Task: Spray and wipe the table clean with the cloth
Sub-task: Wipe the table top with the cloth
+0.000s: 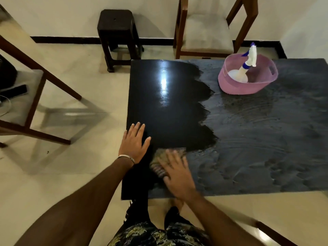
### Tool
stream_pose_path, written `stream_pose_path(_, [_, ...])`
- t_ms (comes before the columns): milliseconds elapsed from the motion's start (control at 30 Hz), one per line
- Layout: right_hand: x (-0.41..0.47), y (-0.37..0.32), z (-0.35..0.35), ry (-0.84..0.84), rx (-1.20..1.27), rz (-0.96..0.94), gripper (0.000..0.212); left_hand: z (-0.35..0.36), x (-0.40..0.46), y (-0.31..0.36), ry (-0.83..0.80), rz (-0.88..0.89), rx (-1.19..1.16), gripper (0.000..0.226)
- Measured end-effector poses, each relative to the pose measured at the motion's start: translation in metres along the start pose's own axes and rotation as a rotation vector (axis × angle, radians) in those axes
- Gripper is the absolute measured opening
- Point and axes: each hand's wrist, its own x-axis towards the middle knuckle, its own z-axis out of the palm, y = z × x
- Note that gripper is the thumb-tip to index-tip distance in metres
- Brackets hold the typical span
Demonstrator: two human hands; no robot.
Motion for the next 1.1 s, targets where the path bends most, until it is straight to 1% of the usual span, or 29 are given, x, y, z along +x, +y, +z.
stream_pose_path(100, [-0.03,0.104,-0.021,0.046,0.047,0.357,0.076,0.017,-0.022,0.023,-0.009,-0.024,-0.023,0.062])
stream_pose_path(200, [-0.065,0.19,-0.037,0.137,0.091,0.635,0.067,0.029,-0.039,0.045,-0.025,-0.037,-0.057,0.062])
stream_pose_path(267, [-0.079,0.214,-0.043,0.156,0.147,0.773,0.065,0.034,-0.05,0.053,-0.029,-0.047,-0.064,0.062])
stream_pose_path(333, [-0.08,0.203,-0.039,0.18,0.179,0.86,0.065,0.036,-0.06,0.054,-0.029,-0.055,-0.056,0.063])
stream_pose_path(367, [-0.078,0.187,-0.034,0.199,0.179,0.859,0.065,0.036,-0.063,0.054,-0.025,-0.061,-0.054,0.063])
stream_pose_path(400, [-0.074,0.163,-0.028,0.201,0.176,0.823,0.068,0.035,-0.066,0.052,-0.019,-0.069,-0.055,0.064])
stream_pose_path(467, [-0.069,0.101,-0.011,0.16,0.152,0.677,0.072,0.031,-0.07,0.048,-0.009,-0.084,-0.059,0.065])
stream_pose_path(533, [-0.067,0.031,0.007,0.116,0.115,0.484,0.071,0.027,-0.076,0.043,0.004,-0.101,-0.067,0.066])
stream_pose_path(600, [-0.061,-0.035,0.023,0.047,0.063,0.251,0.069,0.024,-0.083,0.039,0.011,-0.118,-0.077,0.067])
stream_pose_path(667, [-0.054,-0.082,0.035,-0.046,0.024,0.037,0.064,0.022,-0.089,0.036,0.01,-0.132,-0.081,0.066])
stream_pose_path(733, [-0.049,-0.1,0.037,-0.078,0.031,-0.107,0.062,0.024,-0.094,0.033,0.005,-0.135,-0.078,0.066])
stream_pose_path(800, [-0.055,-0.081,0.039,-0.1,0.005,-0.172,0.064,0.026,-0.097,0.031,0.001,-0.133,-0.078,0.07])
stream_pose_path(833, [-0.063,-0.062,0.039,-0.104,-0.006,-0.162,0.067,0.028,-0.097,0.029,0.002,-0.129,-0.087,0.071])
stream_pose_path(867, [-0.076,-0.038,0.038,-0.075,-0.009,-0.109,0.07,0.029,-0.097,0.027,0.001,-0.121,-0.095,0.07])
stream_pose_path(900, [-0.091,-0.008,0.037,-0.03,-0.005,-0.011,0.071,0.029,-0.097,0.025,0.001,-0.109,-0.097,0.068])
stream_pose_path(933, [-0.109,0.025,0.033,0.016,0.002,0.108,0.07,0.03,-0.096,0.024,0.003,-0.098,-0.097,0.067])
stream_pose_path(1033, [-0.165,0.122,0.014,0.079,0.06,0.486,0.066,0.032,-0.096,0.024,0.001,-0.07,-0.112,0.069])
stream_pose_path(1100, [-0.182,0.162,0.002,0.112,0.095,0.692,0.068,0.034,-0.099,0.023,-0.003,-0.064,-0.116,0.07])
